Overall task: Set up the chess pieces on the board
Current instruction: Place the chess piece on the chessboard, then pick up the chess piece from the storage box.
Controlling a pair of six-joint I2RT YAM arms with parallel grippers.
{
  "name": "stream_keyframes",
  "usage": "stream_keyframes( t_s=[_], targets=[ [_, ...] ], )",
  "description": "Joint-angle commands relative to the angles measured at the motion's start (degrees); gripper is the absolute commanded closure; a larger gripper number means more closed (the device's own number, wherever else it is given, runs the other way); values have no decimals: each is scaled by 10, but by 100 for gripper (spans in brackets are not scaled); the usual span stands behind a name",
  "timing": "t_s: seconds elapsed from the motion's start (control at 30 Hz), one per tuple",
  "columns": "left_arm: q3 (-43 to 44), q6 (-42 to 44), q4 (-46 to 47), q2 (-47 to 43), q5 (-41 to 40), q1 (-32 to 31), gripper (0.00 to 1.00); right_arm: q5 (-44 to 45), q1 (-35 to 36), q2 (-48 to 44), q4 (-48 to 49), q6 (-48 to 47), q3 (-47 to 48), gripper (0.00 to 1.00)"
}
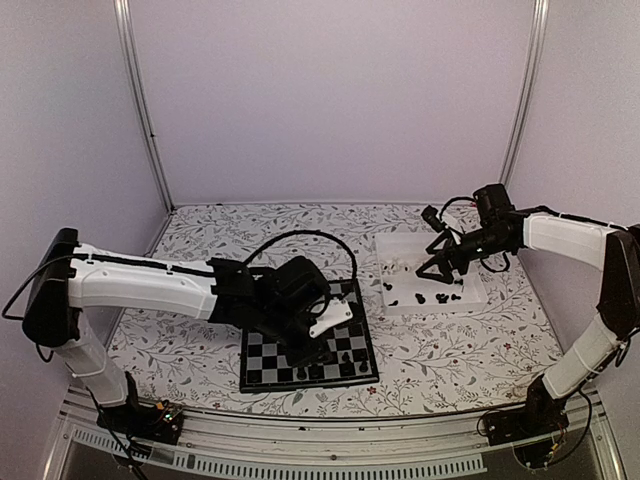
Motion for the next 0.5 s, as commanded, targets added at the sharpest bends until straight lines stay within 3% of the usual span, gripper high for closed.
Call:
stream_keyframes(
  t_s=[0.0, 0.17, 0.37, 0.47],
  targets=[
    [34, 2, 21, -57, -73, -8, 59, 27, 1, -28, -42, -23, 21, 4],
    [38, -39, 100, -58, -131, 25, 55, 136, 1, -9, -97, -36, 48, 18],
    [57, -66, 199, -17, -75, 98, 55, 228, -1, 33, -148, -15, 62, 41],
    [86, -54, 205, 21, -31, 130, 55, 242, -1, 52, -161, -15, 57, 51]
  ],
)
